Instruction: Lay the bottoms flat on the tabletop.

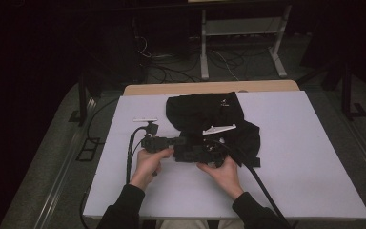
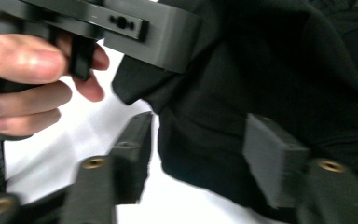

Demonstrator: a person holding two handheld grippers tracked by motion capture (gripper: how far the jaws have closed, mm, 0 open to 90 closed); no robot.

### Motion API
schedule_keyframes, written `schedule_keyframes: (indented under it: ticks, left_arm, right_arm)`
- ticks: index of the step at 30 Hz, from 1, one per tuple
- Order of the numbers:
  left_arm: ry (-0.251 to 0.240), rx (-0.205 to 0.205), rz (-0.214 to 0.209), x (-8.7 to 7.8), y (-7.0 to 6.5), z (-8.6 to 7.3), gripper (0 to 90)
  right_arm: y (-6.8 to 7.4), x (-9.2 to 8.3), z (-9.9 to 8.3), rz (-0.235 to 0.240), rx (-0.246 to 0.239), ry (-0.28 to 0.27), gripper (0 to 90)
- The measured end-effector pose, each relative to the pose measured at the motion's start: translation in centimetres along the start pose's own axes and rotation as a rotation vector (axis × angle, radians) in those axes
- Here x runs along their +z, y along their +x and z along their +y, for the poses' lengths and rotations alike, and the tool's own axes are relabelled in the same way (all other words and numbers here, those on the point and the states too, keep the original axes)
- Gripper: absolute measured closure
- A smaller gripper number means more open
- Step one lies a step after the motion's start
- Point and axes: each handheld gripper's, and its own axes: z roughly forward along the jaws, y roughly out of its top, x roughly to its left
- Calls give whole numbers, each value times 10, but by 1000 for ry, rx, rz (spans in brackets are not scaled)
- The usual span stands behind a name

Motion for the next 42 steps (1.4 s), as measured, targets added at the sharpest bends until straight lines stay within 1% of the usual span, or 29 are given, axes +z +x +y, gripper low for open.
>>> schedule_keyframes:
  ticks: [2,3,4,5,7,8,10,13,14,15,16,19,20,21,22,23,25,28,31,32,33,34,35,36,37,38,39,40,42]
  left_arm:
    - [6,-8,-4,2,1,-1,855]
    - [6,-8,-4,2,1,-1,855]
    - [6,-5,-1,2,0,-1,853]
    - [7,-2,5,1,0,0,851]
    - [3,4,15,1,0,0,838]
    - [-7,8,31,-1,1,0,830]
    - [-16,18,52,-3,2,0,811]
    - [-30,21,58,-4,2,1,789]
    - [-37,41,80,-5,3,1,772]
    - [-37,41,80,-5,3,1,762]
    - [-30,54,97,-5,5,1,758]
    - [-26,60,108,-5,6,0,693]
    - [-22,73,123,-5,6,-1,657]
    - [-22,73,123,-5,6,-1,629]
    - [-16,87,139,-6,6,-3,599]
    - [-16,87,139,-6,6,-3,580]
    - [18,97,165,-8,7,-9,550]
    - [47,73,181,-11,8,-18,544]
    - [73,65,194,-10,7,-24,544]
    - [119,78,211,-7,4,-29,544]
    - [119,78,211,-7,4,-29,542]
    - [150,86,219,-3,1,-34,537]
    - [150,86,219,-3,1,-34,533]
    - [177,104,225,2,-2,-38,525]
    - [177,104,225,2,-2,-38,521]
    - [199,125,236,7,-6,-42,507]
    - [199,125,236,7,-6,-42,497]
    - [218,137,243,12,-9,-45,480]
    - [221,144,242,17,-10,-48,473]
  right_arm:
    - [-3,4,0,12,6,0,621]
    - [-3,4,0,12,6,0,621]
    - [-5,4,0,17,-3,-2,834]
    - [-5,4,1,11,-10,0,855]
    - [-5,3,1,9,-13,4,860]
    - [-6,-3,2,6,-27,27,862]
    - [-9,-8,3,26,-25,41,862]
    - [-12,-19,3,32,-28,62,864]
    - [-14,-22,4,29,-27,64,864]
    - [-14,-22,4,29,-27,64,864]
    - [-19,-29,5,31,-13,74,865]
    - [-26,-36,7,18,-13,79,865]
    - [-34,-41,8,15,8,79,865]
    - [-34,-41,8,15,8,79,865]
    - [-41,-45,8,21,30,77,865]
    - [-44,-46,8,24,42,78,865]
    - [-49,-49,7,24,52,77,865]
    - [-53,-53,6,24,60,79,865]
    - [-55,-55,5,32,71,79,865]
    - [-57,-56,3,52,90,75,864]
    - [-57,-56,3,52,90,75,864]
    - [-58,-57,2,48,96,72,865]
    - [-58,-57,2,48,96,72,865]
    - [-60,-59,1,47,104,70,865]
    - [-61,-60,1,48,106,69,865]
    - [-62,-62,1,48,114,66,865]
    - [-62,-62,1,48,114,66,865]
    - [-63,-65,0,56,118,60,865]
    - [-63,-68,1,64,127,56,865]
